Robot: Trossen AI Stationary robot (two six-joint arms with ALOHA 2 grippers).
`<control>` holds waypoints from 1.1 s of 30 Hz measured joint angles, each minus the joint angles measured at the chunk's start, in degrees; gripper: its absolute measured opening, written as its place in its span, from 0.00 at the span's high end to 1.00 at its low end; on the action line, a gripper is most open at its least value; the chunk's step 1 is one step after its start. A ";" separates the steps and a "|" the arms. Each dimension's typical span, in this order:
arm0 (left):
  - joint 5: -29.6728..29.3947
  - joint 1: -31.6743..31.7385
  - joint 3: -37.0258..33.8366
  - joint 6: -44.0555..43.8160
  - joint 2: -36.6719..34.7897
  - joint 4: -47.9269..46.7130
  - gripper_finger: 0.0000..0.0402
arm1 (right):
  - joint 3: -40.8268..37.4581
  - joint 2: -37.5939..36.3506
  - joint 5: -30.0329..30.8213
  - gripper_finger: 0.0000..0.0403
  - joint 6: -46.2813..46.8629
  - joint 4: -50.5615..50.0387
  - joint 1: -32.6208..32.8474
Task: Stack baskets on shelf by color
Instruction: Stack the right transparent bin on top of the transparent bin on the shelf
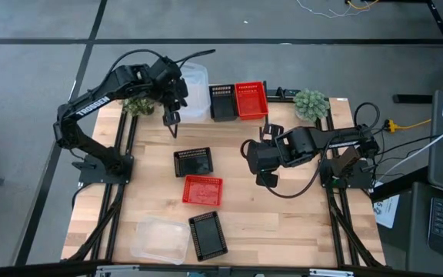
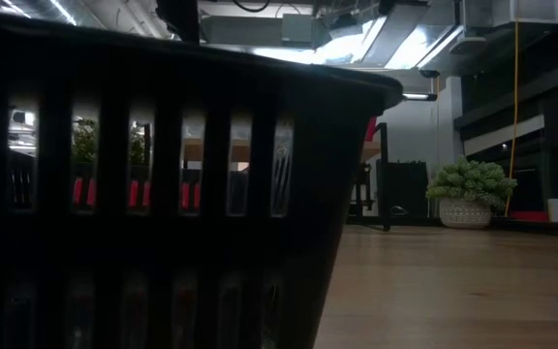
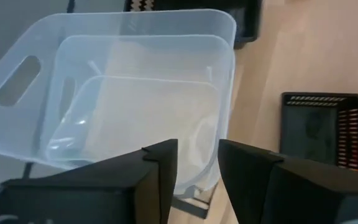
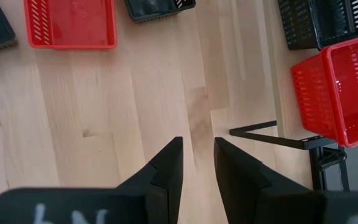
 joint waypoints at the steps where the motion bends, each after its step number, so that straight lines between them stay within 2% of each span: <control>1: -0.44 0.01 0.00 0.26 0.00 0.01 0.75 | 0.00 0.00 0.00 0.78 -0.01 0.00 0.00; 14: -0.66 0.00 0.00 2.75 0.00 0.09 0.90 | 0.00 0.00 0.02 0.78 -0.19 0.00 -0.02; 19: -3.16 0.00 -0.03 2.75 0.00 0.22 0.98 | 0.00 0.00 0.02 0.78 -0.22 0.00 0.00; 33: -3.08 -0.48 -0.04 2.72 -0.02 1.78 0.99 | 0.00 0.00 0.03 0.78 -0.22 -0.02 -0.02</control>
